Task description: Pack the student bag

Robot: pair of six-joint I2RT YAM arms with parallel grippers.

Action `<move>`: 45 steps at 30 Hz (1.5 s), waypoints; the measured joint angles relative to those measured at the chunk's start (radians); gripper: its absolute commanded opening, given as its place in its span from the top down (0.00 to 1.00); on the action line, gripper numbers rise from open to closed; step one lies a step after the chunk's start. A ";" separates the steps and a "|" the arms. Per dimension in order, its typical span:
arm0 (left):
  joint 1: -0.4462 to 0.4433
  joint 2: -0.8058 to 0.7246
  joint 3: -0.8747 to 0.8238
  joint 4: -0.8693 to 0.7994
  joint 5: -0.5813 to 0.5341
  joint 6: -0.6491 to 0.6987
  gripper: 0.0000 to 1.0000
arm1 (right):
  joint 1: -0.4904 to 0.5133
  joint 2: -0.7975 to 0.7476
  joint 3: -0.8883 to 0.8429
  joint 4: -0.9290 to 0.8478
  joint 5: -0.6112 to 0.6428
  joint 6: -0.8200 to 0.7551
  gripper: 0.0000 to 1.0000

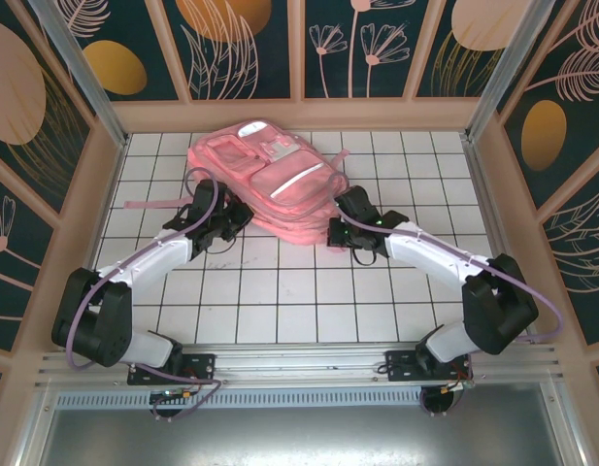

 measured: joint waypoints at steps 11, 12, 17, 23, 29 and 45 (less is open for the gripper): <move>0.000 0.175 0.127 -0.105 0.047 0.117 0.88 | 0.041 -0.055 -0.086 0.060 -0.006 -0.074 1.00; -0.005 0.195 0.145 -0.117 0.045 0.124 0.86 | 0.058 -0.070 -0.095 0.064 -0.005 -0.074 1.00; -0.042 0.299 0.273 -0.172 0.012 0.153 0.68 | 0.172 -0.121 -0.127 0.067 -0.003 -0.050 1.00; -0.053 0.361 0.395 -0.222 -0.077 0.187 0.38 | 0.270 -0.057 -0.101 0.090 -0.015 -0.006 1.00; -0.047 0.271 0.321 -0.225 -0.126 0.151 0.35 | 0.303 0.085 -0.021 0.149 -0.050 0.037 1.00; -0.061 0.031 0.006 0.005 0.116 -0.080 0.42 | 0.280 0.158 0.018 0.224 -0.121 0.077 1.00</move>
